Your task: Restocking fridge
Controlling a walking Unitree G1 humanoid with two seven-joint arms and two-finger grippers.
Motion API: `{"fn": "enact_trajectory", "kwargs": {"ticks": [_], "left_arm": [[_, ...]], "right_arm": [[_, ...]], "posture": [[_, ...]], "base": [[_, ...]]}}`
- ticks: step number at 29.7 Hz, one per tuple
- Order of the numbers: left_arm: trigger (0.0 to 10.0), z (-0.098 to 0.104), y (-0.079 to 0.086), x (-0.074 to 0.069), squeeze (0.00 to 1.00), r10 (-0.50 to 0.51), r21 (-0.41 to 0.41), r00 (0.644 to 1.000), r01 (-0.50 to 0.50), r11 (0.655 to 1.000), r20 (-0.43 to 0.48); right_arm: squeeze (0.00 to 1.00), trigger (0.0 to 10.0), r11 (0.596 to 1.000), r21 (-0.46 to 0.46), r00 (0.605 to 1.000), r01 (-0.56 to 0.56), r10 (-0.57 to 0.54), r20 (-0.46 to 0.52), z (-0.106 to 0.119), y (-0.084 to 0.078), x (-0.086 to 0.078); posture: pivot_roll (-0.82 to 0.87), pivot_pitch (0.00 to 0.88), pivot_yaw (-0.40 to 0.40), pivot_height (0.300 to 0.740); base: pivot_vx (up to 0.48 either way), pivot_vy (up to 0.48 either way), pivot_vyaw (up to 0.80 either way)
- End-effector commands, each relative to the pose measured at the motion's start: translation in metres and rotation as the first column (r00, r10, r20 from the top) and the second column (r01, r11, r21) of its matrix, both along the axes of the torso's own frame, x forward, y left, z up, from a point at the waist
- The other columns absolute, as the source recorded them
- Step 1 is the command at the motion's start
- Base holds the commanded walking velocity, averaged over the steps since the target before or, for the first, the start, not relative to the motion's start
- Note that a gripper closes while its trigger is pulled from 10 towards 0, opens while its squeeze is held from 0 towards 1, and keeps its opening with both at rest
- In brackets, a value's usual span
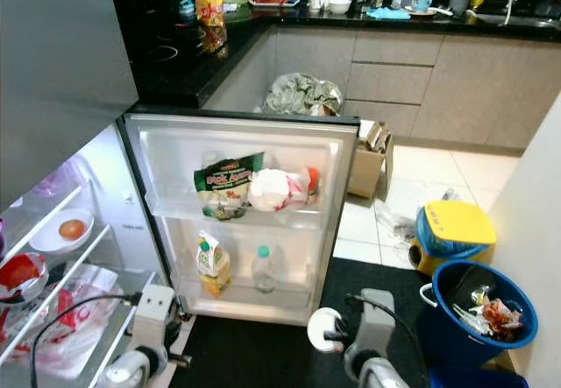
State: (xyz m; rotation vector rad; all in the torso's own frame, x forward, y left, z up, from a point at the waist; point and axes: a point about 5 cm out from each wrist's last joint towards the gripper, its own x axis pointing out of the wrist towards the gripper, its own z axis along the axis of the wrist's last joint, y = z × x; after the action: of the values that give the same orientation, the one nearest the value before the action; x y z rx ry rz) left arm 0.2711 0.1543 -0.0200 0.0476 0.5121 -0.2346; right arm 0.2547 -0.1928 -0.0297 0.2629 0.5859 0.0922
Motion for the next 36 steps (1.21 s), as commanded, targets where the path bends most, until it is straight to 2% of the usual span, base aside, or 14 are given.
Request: {"fn": "enact_trajectory", "kwargs": {"ticks": [1, 18, 20, 23, 27, 33, 36], "left_arm": [[10.0, -0.001, 0.005, -0.002, 0.00, 0.001, 0.013, 1.000, 0.000, 1.000, -0.008], [10.0, -0.002, 0.003, -0.003, 0.00, -0.046, 0.040, 0.999, 0.047, 0.998, -0.008], [10.0, -0.001, -0.002, -0.004, 0.00, -0.060, -0.003, 0.998, 0.060, 0.998, 0.009], [10.0, -0.003, -0.010, -0.007, 0.00, -0.119, 0.000, 0.993, 0.119, 0.993, 0.002], [10.0, -0.004, -0.011, -0.009, 0.00, -0.127, -0.007, 0.992, 0.127, 0.992, 0.000], [10.0, -0.007, -0.012, -0.012, 0.00, -0.145, -0.015, 0.989, 0.145, 0.989, -0.010], [10.0, -0.007, -0.012, -0.013, 0.00, -0.152, -0.017, 0.988, 0.152, 0.988, -0.011]], "right_arm": [[0.00, 10.0, 1.000, 0.002, 1.000, 0.000, 0.000, 0.017, 0.003, 0.001, 0.004], [0.00, 10.0, 1.000, 0.006, 1.000, 0.027, -0.027, 0.002, -0.002, -0.007, -0.006], [0.00, 10.0, 1.000, 0.007, 1.000, 0.029, -0.029, 0.000, -0.002, -0.008, -0.007], [0.00, 10.0, 1.000, 0.014, 1.000, 0.021, -0.021, -0.014, -0.004, -0.009, -0.011], [0.00, 10.0, 0.999, 0.032, 1.000, 0.007, -0.006, -0.029, -0.007, -0.009, -0.014], [0.00, 10.0, 0.991, 0.116, 0.996, -0.070, 0.076, -0.041, -0.007, -0.001, -0.016], [0.00, 10.0, 0.967, 0.165, 0.980, -0.194, 0.199, -0.010, 0.002, 0.005, -0.011]], "posture": [[-0.09, 0.005, 0.028, 0.740], [-0.10, 0.020, 0.028, 0.740], [-0.10, 0.020, 0.028, 0.740], [-0.11, 0.028, 0.026, 0.740], [-0.11, 0.029, 0.027, 0.740], [-0.12, 0.036, 0.032, 0.740], [-0.12, 0.038, 0.036, 0.740]], "base": [[0.345, 0.000, 0.00], [0.337, 0.000, 0.00], [0.000, 0.000, 0.00], [0.000, 0.000, 0.00], [0.000, 0.000, 0.00], [0.000, 0.000, 0.00], [0.000, 0.000, 0.00]]}}
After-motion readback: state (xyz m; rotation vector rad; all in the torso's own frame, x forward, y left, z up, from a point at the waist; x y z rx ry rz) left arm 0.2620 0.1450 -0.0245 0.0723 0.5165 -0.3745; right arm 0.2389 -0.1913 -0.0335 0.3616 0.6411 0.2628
